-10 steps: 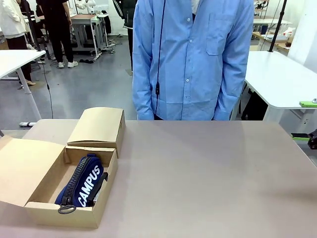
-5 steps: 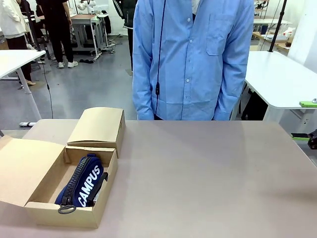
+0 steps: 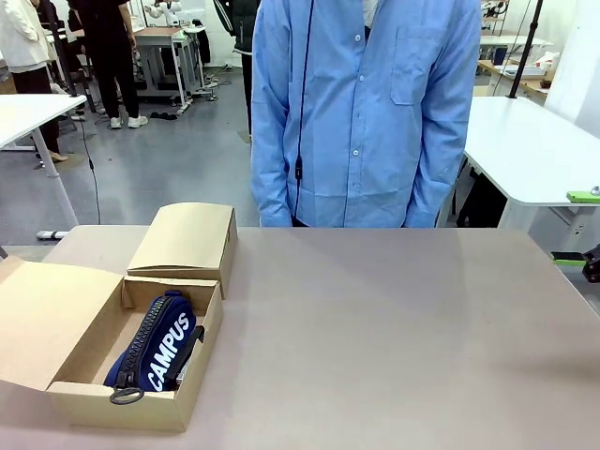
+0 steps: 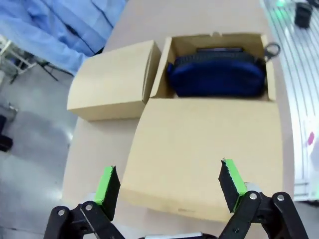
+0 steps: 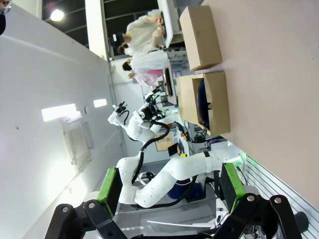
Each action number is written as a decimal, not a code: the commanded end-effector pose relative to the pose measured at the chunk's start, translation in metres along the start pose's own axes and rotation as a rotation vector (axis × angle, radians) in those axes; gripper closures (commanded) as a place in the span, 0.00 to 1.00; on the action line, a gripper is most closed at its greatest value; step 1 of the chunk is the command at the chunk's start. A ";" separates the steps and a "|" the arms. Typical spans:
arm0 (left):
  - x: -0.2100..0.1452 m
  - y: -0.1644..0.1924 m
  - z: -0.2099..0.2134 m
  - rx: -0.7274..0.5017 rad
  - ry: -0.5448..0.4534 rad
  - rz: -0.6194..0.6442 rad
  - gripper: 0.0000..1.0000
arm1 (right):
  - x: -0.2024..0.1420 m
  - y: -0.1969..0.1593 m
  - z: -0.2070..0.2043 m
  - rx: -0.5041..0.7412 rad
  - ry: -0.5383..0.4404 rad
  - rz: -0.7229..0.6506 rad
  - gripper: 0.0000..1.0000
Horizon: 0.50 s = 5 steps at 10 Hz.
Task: Place items inside the box.
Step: Close the lid of the Mailer Box closest to the robot.
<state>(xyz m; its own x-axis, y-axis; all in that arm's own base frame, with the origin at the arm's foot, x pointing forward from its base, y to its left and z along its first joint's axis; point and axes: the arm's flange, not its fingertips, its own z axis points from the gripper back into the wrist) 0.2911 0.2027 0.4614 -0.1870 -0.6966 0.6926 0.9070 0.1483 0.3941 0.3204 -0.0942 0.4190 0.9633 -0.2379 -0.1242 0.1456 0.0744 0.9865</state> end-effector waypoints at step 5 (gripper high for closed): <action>-0.085 0.006 -0.013 -0.047 0.223 0.082 0.00 | -0.001 0.007 0.001 0.012 -0.001 -0.020 0.00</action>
<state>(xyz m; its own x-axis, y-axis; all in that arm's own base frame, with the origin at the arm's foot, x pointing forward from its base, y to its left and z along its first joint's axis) 0.3088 0.2551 0.4040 -0.0548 -0.8112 0.5822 0.9163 0.1908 0.3521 0.3204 -0.0941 0.4190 0.9634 -0.2374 -0.1244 0.1457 0.0744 0.9865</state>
